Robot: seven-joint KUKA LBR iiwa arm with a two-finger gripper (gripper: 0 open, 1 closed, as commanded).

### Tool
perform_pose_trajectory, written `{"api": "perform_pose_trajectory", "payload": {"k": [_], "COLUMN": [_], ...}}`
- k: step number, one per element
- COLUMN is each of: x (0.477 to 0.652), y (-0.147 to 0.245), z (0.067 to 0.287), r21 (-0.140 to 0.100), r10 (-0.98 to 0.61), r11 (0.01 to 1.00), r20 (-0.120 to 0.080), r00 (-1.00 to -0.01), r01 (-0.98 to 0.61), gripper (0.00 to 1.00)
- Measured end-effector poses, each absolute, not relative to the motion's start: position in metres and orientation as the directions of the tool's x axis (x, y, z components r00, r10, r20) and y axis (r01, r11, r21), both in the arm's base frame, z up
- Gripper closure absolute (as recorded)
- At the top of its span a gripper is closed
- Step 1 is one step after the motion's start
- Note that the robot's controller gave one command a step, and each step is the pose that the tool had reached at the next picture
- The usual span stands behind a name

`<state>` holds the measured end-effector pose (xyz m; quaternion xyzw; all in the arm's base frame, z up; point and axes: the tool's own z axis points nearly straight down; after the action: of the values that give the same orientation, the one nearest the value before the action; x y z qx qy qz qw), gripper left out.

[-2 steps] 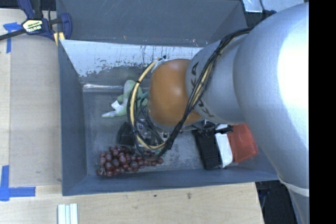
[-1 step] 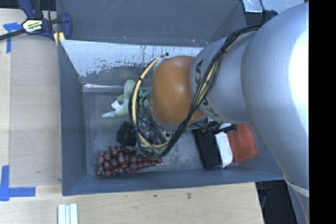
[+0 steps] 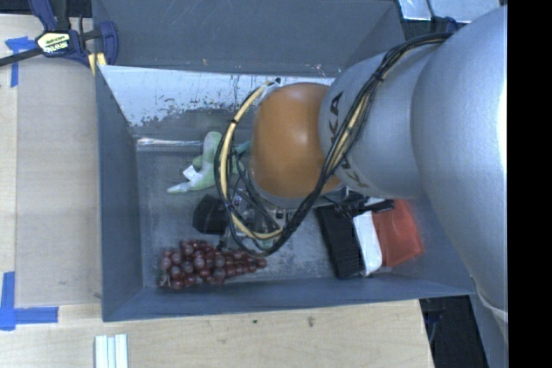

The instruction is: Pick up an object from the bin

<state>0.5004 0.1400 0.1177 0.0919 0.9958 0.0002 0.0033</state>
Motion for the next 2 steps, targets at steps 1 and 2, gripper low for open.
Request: {"api": "perform_pose_trajectory", "payload": {"k": [1, 2], "x": [0.5013, 0.5010], "y": [0.1399, 0.1396], "z": [0.1297, 0.1355], "r21": [0.002, 0.001], "r10": [0.183, 0.183], "r11": [0.983, 0.983], "r20": [-0.010, -0.009], "r00": [-0.983, -0.983], "r01": [0.183, 0.183], "gripper": [1.00, 1.00]}}
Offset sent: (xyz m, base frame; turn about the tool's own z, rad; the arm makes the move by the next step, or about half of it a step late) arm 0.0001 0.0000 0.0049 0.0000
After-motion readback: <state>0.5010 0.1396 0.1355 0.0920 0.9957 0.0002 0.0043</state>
